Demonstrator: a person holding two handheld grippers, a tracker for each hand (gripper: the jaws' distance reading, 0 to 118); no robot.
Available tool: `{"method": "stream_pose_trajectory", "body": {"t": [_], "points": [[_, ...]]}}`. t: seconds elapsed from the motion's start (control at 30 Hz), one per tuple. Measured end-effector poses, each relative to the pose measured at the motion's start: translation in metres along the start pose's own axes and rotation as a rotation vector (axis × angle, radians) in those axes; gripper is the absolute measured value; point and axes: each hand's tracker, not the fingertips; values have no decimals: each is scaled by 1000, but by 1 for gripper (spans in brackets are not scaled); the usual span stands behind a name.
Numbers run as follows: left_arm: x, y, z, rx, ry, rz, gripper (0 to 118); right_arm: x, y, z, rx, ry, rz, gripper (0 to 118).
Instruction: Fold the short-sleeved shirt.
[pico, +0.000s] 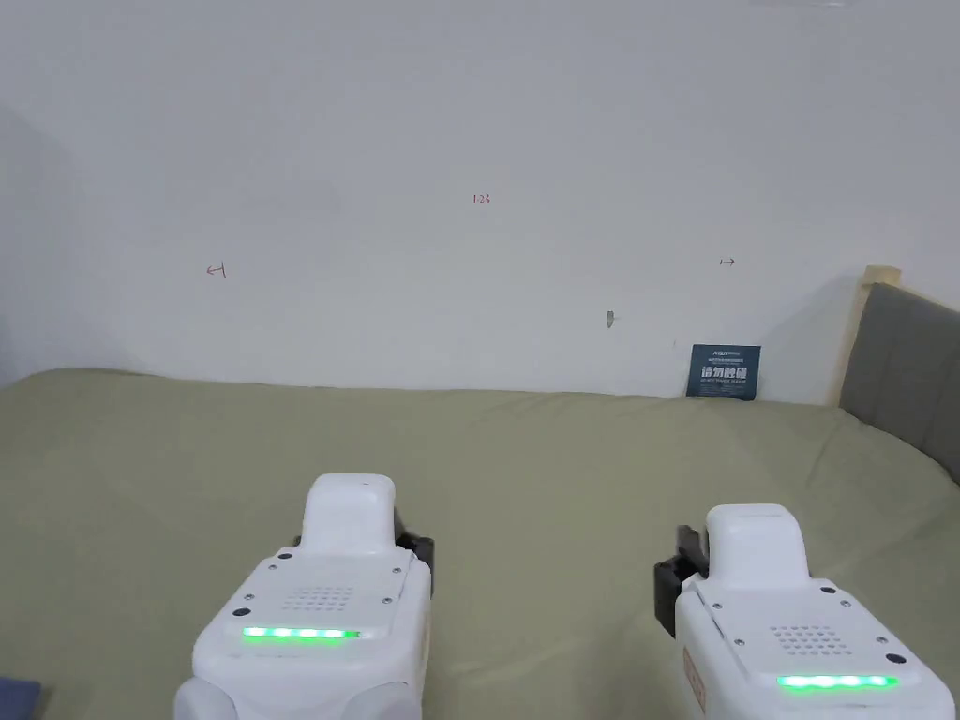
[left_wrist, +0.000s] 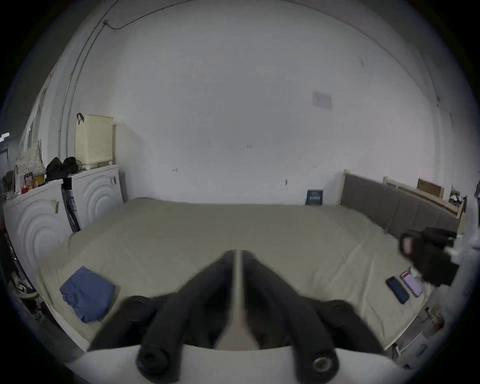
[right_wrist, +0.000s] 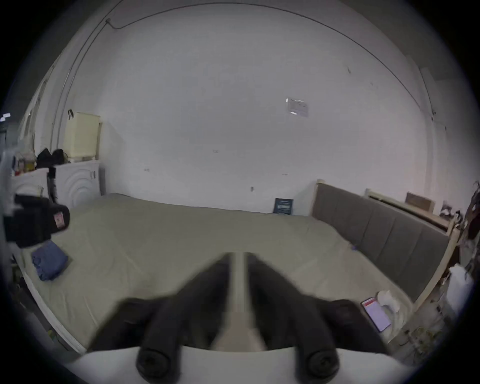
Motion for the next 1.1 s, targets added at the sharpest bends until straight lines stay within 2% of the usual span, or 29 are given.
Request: {"method": "stream_pose_trajectory", "body": {"t": [0.03, 0.07, 0.13, 0.2, 0.53, 0.7, 1.1], "points": [[-1, 4, 2, 31, -8, -2, 101, -1, 4, 0, 1, -8, 25, 88], [1, 8, 4, 68, 13, -23, 118, 2, 9, -2, -4, 8, 10, 90], [0, 18, 14, 166, 54, -40, 118, 6, 19, 5, 49, 27, -1, 90], [2, 22, 19, 182, 59, -53, 118, 7, 25, 10, 96, 4, -20, 90], [-6, 24, 10, 86, 10, 27, 118, 9, 29, 16, 100, 80, -59, 90], [-6, 26, 11, 107, 14, 11, 118, 10, 25, 9, 76, 97, -124, 90], [-10, 24, 3, 100, 12, 48, 118, 9, 29, 10, 97, 96, -101, 90]]}}
